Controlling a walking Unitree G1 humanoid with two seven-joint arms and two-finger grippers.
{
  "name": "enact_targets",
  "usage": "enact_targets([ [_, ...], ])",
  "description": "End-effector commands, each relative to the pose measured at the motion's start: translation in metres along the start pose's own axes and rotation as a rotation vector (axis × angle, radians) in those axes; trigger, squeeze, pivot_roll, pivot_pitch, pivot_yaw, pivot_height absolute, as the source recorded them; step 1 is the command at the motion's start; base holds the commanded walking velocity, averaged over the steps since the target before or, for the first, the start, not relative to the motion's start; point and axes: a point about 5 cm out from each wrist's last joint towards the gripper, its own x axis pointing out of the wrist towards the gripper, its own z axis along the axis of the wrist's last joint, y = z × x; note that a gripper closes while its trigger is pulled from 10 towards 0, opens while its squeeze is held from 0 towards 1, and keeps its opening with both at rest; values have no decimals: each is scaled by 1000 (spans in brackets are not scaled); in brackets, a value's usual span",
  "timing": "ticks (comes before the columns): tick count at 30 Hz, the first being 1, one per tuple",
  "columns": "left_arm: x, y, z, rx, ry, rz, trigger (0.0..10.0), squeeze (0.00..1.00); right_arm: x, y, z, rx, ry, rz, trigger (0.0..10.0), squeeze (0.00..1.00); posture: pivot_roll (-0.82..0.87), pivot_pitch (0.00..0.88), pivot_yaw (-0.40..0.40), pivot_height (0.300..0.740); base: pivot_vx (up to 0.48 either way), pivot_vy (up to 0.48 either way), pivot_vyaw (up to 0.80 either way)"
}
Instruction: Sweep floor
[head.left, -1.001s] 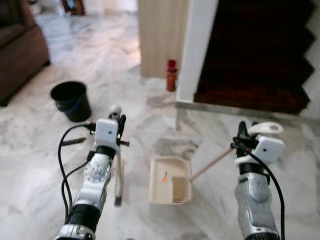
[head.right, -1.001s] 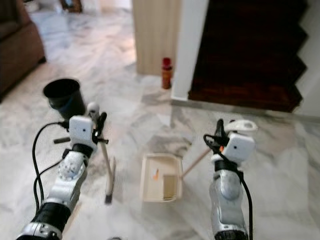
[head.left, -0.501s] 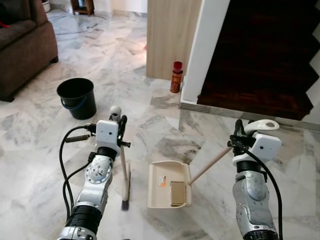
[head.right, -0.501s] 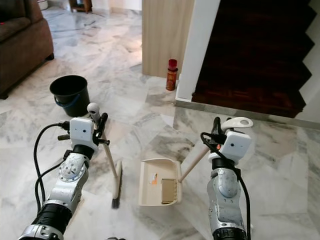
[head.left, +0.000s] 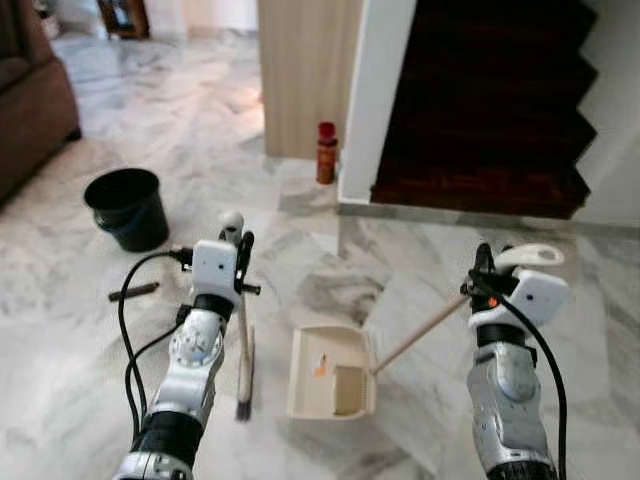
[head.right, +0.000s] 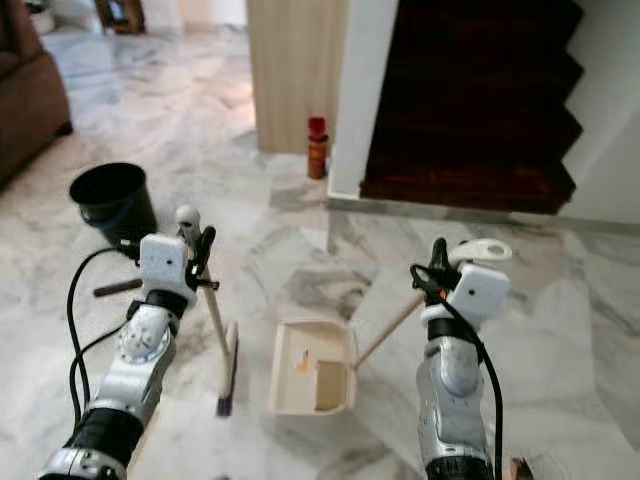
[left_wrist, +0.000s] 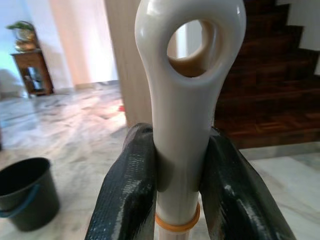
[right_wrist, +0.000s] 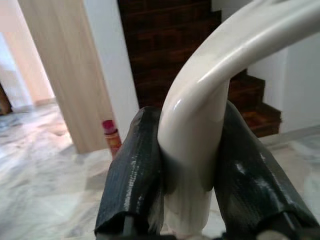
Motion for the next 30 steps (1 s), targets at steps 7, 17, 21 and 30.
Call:
enact_targets([
  [7, 4, 5, 12, 8, -51, 18, 10000, 0, 3, 7, 6, 23, -34, 9, 10000, 0, 105, 49, -49, 740, 0, 0, 0],
  [17, 6, 7, 11, -2, -44, 27, 10000, 0, 6, 6, 8, 19, -42, 6, 10000, 0, 102, 62, -51, 740, 0, 185, 0],
  [21, 6, 7, 11, -2, -39, 26, 10000, 0, 5, 6, 7, 18, -36, 10, 10000, 0, 101, 66, -53, 740, 0, 344, 0],
  [30, 7, 12, 12, 5, -43, 36, 10000, 0, 8, 2, 8, 20, -39, -5, 10000, 0, 107, 72, -51, 740, 0, 345, 0],
])
